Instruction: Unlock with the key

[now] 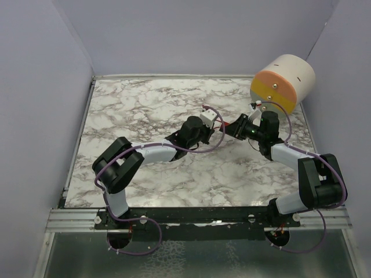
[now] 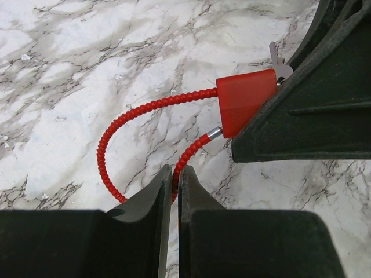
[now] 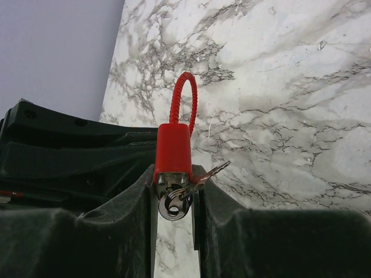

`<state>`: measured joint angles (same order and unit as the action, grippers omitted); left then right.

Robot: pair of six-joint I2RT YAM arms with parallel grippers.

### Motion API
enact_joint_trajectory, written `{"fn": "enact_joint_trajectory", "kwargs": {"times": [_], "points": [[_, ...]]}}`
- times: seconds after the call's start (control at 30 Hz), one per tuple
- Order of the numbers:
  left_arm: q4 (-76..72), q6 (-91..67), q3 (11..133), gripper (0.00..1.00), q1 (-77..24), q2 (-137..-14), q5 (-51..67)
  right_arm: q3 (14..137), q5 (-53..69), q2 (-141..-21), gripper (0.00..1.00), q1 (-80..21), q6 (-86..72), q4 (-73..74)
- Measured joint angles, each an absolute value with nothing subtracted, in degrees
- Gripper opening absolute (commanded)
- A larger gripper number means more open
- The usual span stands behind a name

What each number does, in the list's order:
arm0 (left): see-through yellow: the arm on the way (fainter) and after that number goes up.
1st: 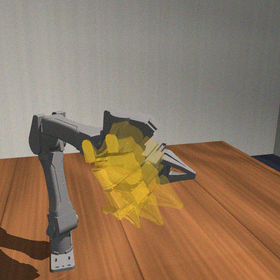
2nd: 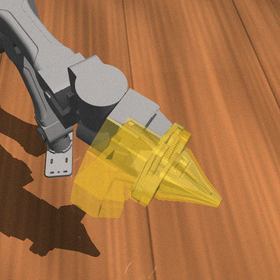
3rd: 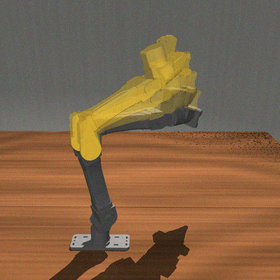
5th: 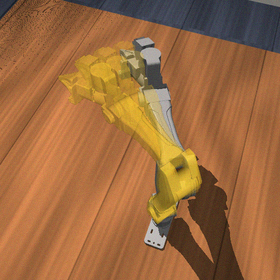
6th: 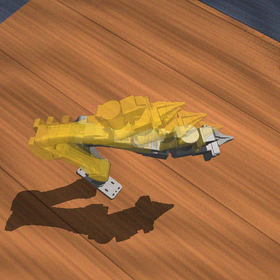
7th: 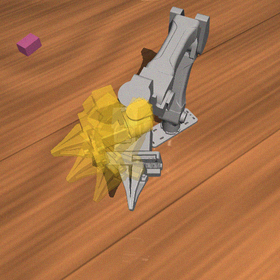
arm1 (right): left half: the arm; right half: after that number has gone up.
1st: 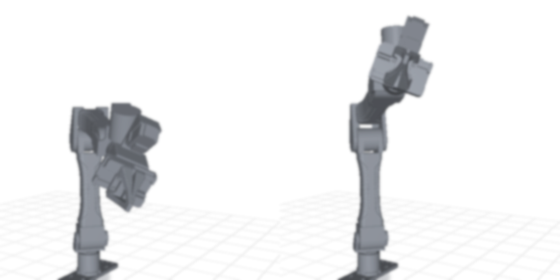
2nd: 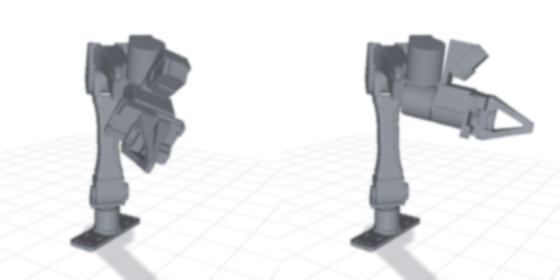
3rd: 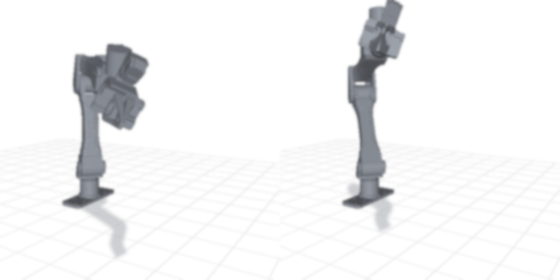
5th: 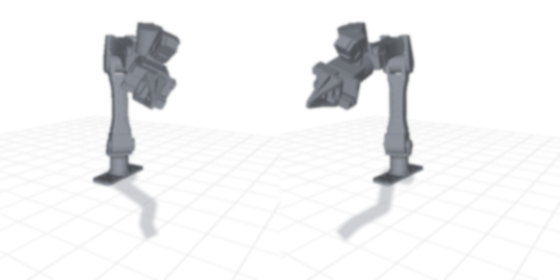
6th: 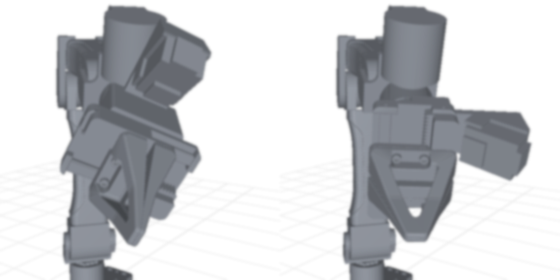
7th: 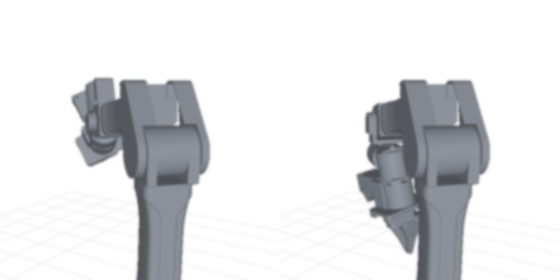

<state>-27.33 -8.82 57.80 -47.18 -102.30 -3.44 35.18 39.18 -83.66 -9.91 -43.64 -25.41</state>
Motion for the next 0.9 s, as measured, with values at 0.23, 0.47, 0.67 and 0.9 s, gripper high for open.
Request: {"fn": "enact_joint_trajectory", "kwargs": {"times": [0.23, 0.47, 0.67, 0.9], "points": [[-26.96, -8.16, 57.65, 0.0, -46.81, -102.3, -0.8, 35.18, 39.16, -83.64, 0.01, -9.93, -43.68, -25.39], [-29.39, -6.92, 52.53, 0.0, -47.9, -99.92, 0.86, 33.95, 39.75, -83.64, 0.13, -9.85, -45.21, -25.39], [-30.17, -7.88, 49.43, 0.0, -49.43, -96.62, 0.73, 33.28, 40.69, -83.64, 0.32, -9.8, -48.03, -27.05], [-30.0, -10.22, 49.25, 0.0, -51.55, -96.07, -0.05, 33.28, 40.53, -83.64, 0.42, -9.37, -49.36, -29.74]]}}
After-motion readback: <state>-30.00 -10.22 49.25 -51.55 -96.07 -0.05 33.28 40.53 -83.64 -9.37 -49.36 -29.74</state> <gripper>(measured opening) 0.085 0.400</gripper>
